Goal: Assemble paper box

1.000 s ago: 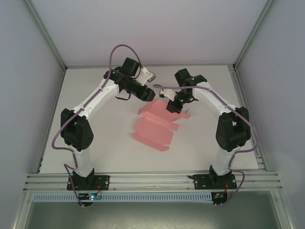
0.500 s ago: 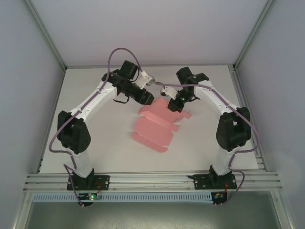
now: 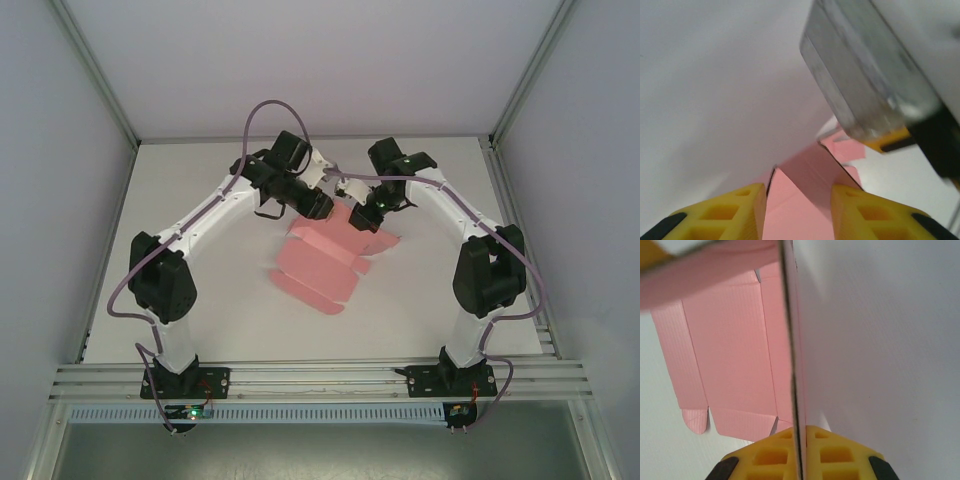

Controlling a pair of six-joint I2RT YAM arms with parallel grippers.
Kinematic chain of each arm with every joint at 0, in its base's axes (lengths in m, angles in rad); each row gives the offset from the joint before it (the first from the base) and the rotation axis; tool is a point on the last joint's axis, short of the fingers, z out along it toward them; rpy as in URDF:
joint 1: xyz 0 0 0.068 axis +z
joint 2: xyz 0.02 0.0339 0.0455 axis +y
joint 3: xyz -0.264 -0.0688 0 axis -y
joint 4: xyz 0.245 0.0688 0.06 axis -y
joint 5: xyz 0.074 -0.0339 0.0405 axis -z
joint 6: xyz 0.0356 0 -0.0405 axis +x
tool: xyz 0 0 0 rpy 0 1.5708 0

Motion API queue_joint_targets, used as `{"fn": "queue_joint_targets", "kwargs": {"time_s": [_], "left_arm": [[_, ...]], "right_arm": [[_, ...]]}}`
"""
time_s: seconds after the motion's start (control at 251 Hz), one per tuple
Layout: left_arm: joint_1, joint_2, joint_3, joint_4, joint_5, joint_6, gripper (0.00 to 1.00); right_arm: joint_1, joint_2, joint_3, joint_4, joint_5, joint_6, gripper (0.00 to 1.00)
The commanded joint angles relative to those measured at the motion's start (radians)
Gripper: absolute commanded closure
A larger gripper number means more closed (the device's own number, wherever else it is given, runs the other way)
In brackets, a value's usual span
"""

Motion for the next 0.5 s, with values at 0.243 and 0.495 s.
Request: {"fn": "queue_joint_targets", "kwargs": {"time_s": [0.243,0.495], "left_arm": [[0.027,-0.056,-0.169,0.084,-0.228,-0.168,0.56],[0.185,-0.183,-0.403,0.258,0.015,-0.333,0.34]], "right_arm": [[0.096,-0.134,-0.281,0.449,0.534,0.014,1.0],[0.136,-0.206,-0.472,0.775,0.745,-0.067,1.0]]}}
